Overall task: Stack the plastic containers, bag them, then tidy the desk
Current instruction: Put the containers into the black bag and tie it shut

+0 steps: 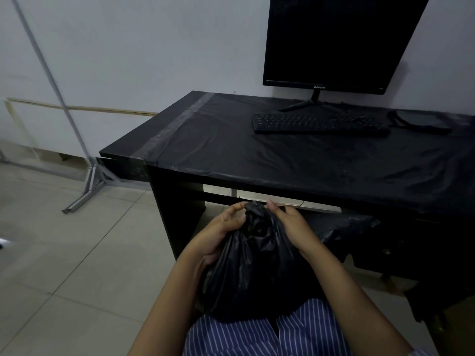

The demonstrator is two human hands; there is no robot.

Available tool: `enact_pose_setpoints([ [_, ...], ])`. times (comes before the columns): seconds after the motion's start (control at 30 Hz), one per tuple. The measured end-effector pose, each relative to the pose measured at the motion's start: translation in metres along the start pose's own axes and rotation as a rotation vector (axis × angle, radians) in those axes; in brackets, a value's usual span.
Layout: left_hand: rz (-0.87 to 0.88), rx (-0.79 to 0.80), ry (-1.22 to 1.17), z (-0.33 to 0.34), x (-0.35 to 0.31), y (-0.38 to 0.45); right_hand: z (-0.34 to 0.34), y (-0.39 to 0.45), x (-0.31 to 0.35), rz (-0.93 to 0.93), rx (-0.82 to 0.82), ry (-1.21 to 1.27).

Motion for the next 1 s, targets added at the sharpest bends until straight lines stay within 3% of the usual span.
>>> enact_pose_setpoints([
  [0.17, -0.042, 0.16, 0.187, 0.013, -0.009, -0.009, -0.003, -0.002, -0.005, 0.092, 0.018, 0.06],
  [0.3, 0.008, 0.06, 0.396, 0.011, -0.012, -0.004, -0.003, -0.001, -0.006, 0.123, 0.013, 0.082],
  [0.53, 0.184, -0.093, 0.343, 0.012, -0.013, 0.002, -0.002, -0.001, -0.009, 0.137, 0.054, 0.05],
  [0.7, 0.374, -0.248, 0.717, 0.021, -0.027, -0.007, -0.003, -0.001, -0.012, 0.119, 0.011, 0.016],
  [0.83, 0.477, -0.166, 1.111, 0.044, -0.033, -0.009, -0.003, 0.0, -0.012, 0.093, 0.018, -0.037],
  [0.93, 0.464, -0.188, 0.991, 0.043, -0.025, -0.006, -0.007, 0.001, -0.007, 0.041, -0.024, -0.136],
  [1.0, 0.402, -0.222, 0.779, 0.039, -0.021, -0.004, -0.012, 0.001, 0.006, -0.036, -0.091, -0.405],
])
Point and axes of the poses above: each hand's wrist, its own y-axis towards the middle knuckle, its own z-axis out of the palm, x = y × z, the point moved 6 cm from there along y, towards the middle knuckle, and after that the axes turned 11 degrees about x, right-handed, at the moved point
